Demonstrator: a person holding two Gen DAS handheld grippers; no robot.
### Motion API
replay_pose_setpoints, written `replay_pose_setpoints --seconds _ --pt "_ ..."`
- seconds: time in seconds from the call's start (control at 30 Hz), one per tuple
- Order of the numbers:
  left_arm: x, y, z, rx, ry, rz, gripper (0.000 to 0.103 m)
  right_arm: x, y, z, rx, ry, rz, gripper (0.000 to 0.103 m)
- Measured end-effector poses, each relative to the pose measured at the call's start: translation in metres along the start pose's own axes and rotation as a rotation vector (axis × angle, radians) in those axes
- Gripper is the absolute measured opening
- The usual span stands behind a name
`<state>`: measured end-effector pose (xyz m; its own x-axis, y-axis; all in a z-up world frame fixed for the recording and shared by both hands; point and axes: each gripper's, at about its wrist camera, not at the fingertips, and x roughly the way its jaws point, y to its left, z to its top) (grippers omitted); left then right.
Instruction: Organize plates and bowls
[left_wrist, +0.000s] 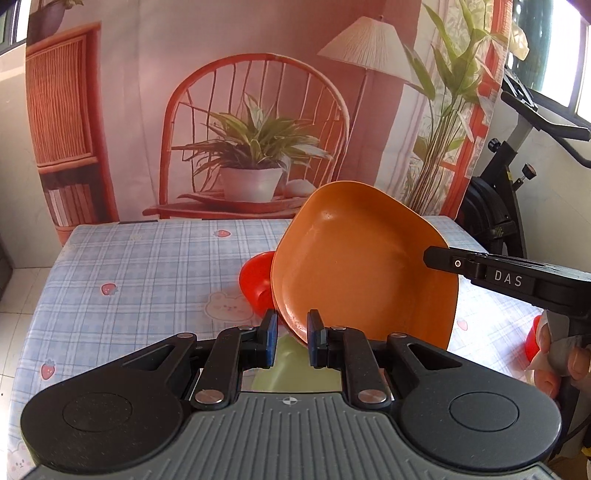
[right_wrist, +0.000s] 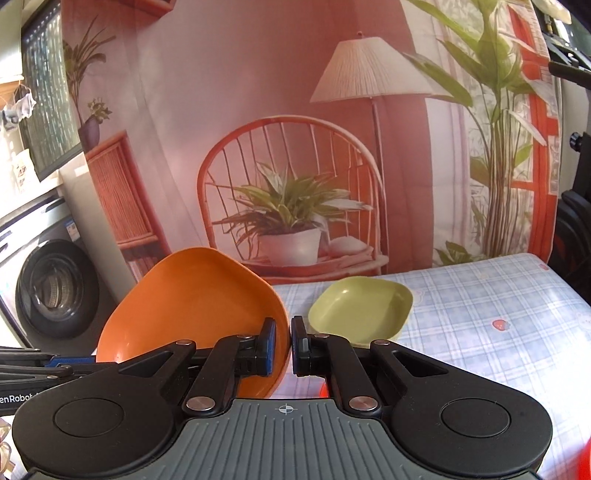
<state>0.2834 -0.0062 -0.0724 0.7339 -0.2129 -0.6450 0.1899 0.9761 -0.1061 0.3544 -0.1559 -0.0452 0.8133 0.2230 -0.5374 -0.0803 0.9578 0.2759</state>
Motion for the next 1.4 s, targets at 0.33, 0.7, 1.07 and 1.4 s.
replay_pose_setpoints --seconds 0.33,0.7,1.07,1.4 --pt "0.026 0.02 -0.048 -0.02 0.125 -0.011 0.017 0.027 -0.002 -0.057 0.043 0.138 -0.021 0.008" --pt "0.044 0.026 -0.07 -0.052 0.192 -0.002 0.018 0.046 0.003 -0.079 0.032 0.233 -0.048 0.008" --pt "0.051 0.025 -0.071 -0.057 0.202 0.003 0.018 0.055 0.001 -0.081 0.028 0.261 -0.064 0.008" --pt "0.053 0.025 -0.072 -0.039 0.203 0.023 0.023 0.058 -0.001 -0.084 0.023 0.276 -0.083 0.011"
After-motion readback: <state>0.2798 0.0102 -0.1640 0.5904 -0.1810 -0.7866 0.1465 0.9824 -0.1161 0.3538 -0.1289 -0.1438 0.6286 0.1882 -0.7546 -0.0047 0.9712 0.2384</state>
